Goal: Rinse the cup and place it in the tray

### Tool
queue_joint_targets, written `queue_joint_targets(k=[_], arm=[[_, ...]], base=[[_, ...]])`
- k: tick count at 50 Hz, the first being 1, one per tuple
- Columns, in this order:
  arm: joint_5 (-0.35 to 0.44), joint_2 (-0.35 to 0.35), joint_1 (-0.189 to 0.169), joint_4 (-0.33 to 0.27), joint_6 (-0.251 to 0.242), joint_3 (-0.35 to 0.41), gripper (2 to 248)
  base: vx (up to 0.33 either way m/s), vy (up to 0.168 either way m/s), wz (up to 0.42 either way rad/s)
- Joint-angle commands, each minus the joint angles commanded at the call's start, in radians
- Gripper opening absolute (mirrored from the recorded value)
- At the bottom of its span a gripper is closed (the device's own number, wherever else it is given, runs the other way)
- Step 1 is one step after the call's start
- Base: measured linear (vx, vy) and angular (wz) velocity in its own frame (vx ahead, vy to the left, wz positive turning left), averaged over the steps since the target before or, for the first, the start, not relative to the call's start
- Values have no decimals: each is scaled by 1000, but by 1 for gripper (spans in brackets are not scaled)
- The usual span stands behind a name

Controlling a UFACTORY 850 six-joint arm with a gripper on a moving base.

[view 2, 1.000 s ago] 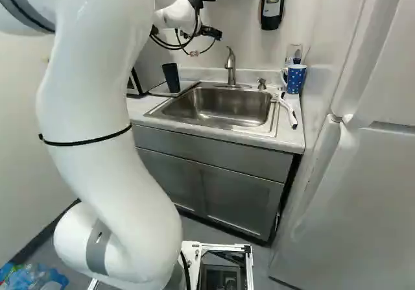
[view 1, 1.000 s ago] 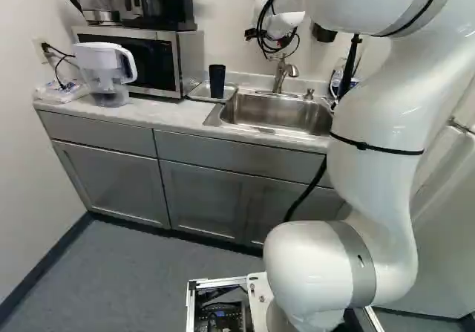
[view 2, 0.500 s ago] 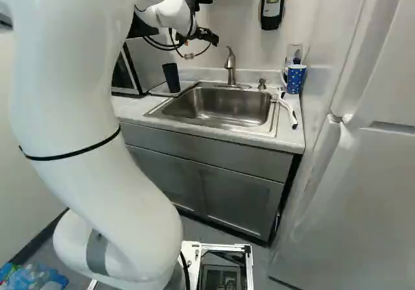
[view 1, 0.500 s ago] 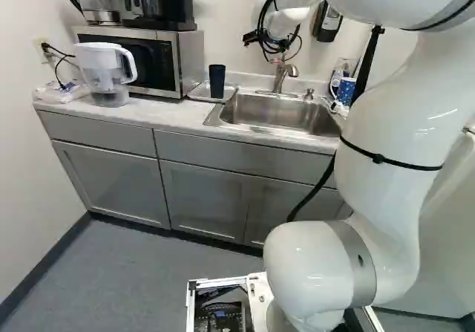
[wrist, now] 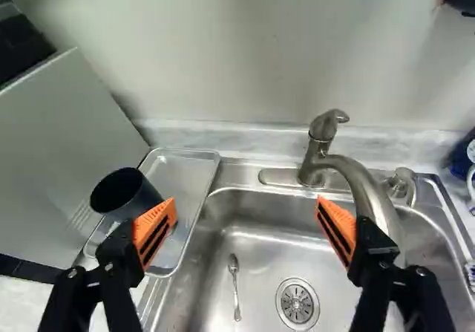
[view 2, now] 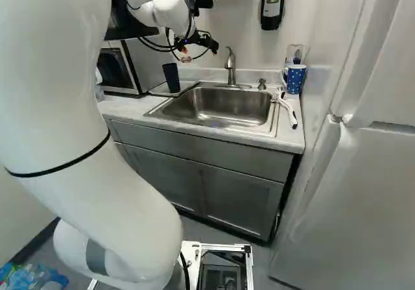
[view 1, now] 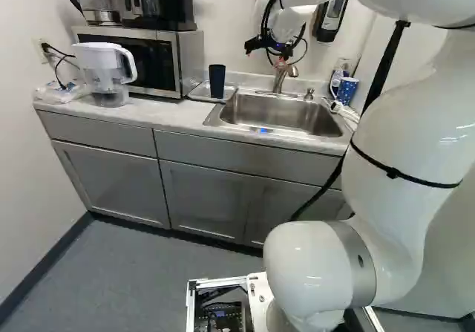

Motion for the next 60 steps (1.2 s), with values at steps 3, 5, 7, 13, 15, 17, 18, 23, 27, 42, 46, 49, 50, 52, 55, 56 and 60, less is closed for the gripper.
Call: queue_joint_targets(k=[3, 5, 7, 13, 15, 17, 18, 23, 27, 42, 46, 49, 50, 52, 55, 56, 60], arm=[[-15, 10, -3, 0, 0, 10, 247], [-25, 17, -5, 0, 0, 17, 247], [-34, 24, -7, 0, 0, 24, 247], [-64, 44, -14, 0, 0, 44, 247], [-74, 51, -17, 0, 0, 51, 247], [-84, 58, -19, 0, 0, 58, 247], [-89, 61, -20, 0, 0, 61, 247], [-114, 78, -27, 0, 0, 78, 247], [-134, 92, -32, 0, 0, 91, 247], [-184, 142, -59, 0, 0, 139, 247], [-184, 147, -64, 0, 0, 145, 247], [-184, 147, -64, 0, 0, 145, 247], [-184, 147, -64, 0, 0, 145, 247], [-184, 147, -64, 0, 0, 145, 247], [-184, 147, -64, 0, 0, 145, 247], [-184, 147, -64, 0, 0, 145, 247], [-184, 147, -64, 0, 0, 145, 247]], base=[[0, 0, 0], [0, 0, 0], [0, 0, 0], [0, 0, 0], [0, 0, 0], [0, 0, 0], [0, 0, 0], [0, 0, 0], [0, 0, 0], [0, 0, 0], [0, 0, 0], [0, 0, 0], [0, 0, 0], [0, 0, 0], [0, 0, 0], [0, 0, 0], [0, 0, 0]])
